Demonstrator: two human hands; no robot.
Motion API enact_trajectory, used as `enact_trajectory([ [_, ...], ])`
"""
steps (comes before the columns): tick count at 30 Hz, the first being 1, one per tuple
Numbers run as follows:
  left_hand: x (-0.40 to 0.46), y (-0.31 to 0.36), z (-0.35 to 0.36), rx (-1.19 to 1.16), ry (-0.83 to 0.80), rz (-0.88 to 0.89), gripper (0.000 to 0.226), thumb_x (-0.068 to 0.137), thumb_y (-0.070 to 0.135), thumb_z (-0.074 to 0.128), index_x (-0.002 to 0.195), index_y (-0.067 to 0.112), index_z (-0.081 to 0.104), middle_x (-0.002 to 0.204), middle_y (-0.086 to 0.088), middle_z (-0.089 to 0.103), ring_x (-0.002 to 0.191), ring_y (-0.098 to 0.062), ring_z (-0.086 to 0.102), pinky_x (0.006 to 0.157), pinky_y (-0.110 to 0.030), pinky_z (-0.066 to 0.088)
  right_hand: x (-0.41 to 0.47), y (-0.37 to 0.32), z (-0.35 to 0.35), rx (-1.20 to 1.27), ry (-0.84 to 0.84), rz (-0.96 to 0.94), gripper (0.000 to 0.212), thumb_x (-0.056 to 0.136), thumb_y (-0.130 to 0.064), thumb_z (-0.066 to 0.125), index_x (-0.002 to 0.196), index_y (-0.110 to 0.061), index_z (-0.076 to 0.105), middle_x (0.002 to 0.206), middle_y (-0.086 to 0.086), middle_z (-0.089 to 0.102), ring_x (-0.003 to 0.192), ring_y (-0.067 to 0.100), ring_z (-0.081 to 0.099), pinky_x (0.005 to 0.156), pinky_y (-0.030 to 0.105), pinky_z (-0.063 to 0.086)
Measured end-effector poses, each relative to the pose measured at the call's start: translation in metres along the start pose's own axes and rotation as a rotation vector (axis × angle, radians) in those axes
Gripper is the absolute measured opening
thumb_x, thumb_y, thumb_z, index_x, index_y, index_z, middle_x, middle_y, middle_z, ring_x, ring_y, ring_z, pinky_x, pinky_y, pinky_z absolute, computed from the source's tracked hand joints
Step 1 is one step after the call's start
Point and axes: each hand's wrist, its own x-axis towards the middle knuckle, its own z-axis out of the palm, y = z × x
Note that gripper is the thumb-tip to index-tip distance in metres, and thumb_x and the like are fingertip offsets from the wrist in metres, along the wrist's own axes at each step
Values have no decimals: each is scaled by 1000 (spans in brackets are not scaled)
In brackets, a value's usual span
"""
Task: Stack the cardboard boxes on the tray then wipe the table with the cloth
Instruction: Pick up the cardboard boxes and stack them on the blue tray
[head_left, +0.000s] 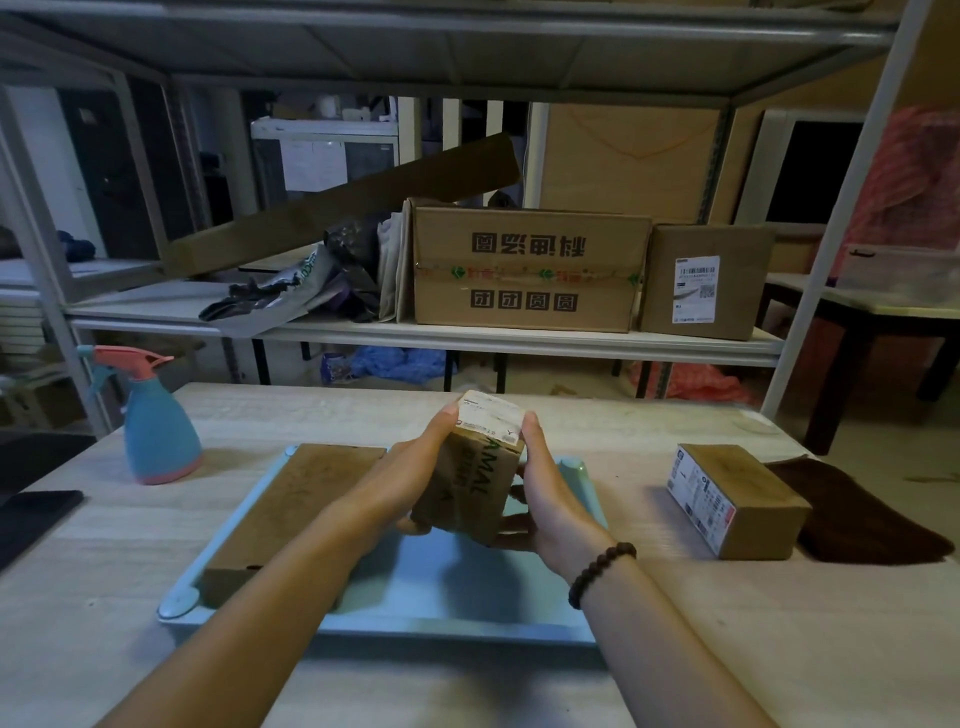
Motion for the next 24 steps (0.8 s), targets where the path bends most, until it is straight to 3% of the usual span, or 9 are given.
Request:
enact_trajectory([
  [5, 4, 3, -4, -326, 9, -170, 48, 88, 62, 45, 94, 21, 70, 107, -15, 68, 95, -38, 68, 77, -49, 60, -8, -2, 1, 5, -24, -183, 60, 99, -71, 12, 87, -42, 63, 76, -19, 72, 98, 18, 65, 102, 52, 51],
  [7, 7, 1, -7, -465, 6, -230, 50, 87, 59, 46, 100, 15, 66, 108, -19, 66, 95, -42, 67, 74, -49, 59, -7, -3, 2, -8, -24, -209, 59, 98, -72, 16, 106, -37, 63, 98, -12, 69, 108, 19, 61, 101, 51, 51],
  [8, 9, 0, -8, -513, 6, -252, 51, 88, 58, 46, 101, 13, 65, 106, -20, 65, 93, -42, 66, 74, -50, 59, -8, -1, 2, -45, -33, -210, 71, 91, -80, 20, 128, -33, 59, 117, -6, 68, 117, 19, 59, 100, 49, 52],
  [10, 11, -2, -8, -577, 22, -278, 51, 87, 58, 47, 100, 12, 65, 107, -21, 61, 93, -40, 65, 72, -51, 59, -5, 6, 4, -114, -64, -227, 108, 72, -96, 36, 158, -31, 29, 155, -1, 47, 139, 22, 46, 107, 48, 46],
  [13, 11, -2, -4, -563, 59, -284, 53, 83, 61, 51, 100, 13, 67, 123, -19, 51, 104, -37, 59, 69, -51, 59, -2, 18, 2, -253, -73, -429, 119, 72, -74, 71, 162, -35, 3, 162, -2, 31, 147, 19, 34, 112, 38, 37],
  [15, 8, 2, -1, -513, 58, -287, 45, 85, 62, 53, 96, 19, 62, 122, -15, 47, 103, -35, 59, 73, -51, 59, 3, 23, 3, -367, -69, -594, 107, 78, -43, 84, 157, -41, 11, 146, -12, 41, 134, 9, 44, 99, 24, 44],
  [18, 5, 5, 4, -418, 2, -281, 51, 80, 72, 55, 100, 26, 64, 120, -10, 54, 107, -35, 61, 84, -49, 58, 12, 28, 10, -465, -5, -721, 99, 73, -35, 89, 146, -46, 24, 136, -16, 49, 121, 3, 53, 88, 22, 54],
  [21, 8, 4, 6, -352, -1, -181, 73, 76, 85, 41, 119, 30, 62, 128, 0, 55, 112, -29, 60, 99, -48, 49, 16, 22, 11, -254, 94, -696, 86, 75, -23, 87, 140, -38, 33, 127, -12, 55, 112, 2, 57, 76, 17, 55],
  [24, 11, 4, 4, -386, 161, -104, 70, 83, 76, 47, 134, 29, 50, 136, 0, 50, 111, -25, 58, 98, -44, 48, 18, 13, 4, 101, 97, -525, 76, 73, -19, 83, 136, -23, 42, 117, -3, 64, 102, 7, 64, 77, 21, 56],
])
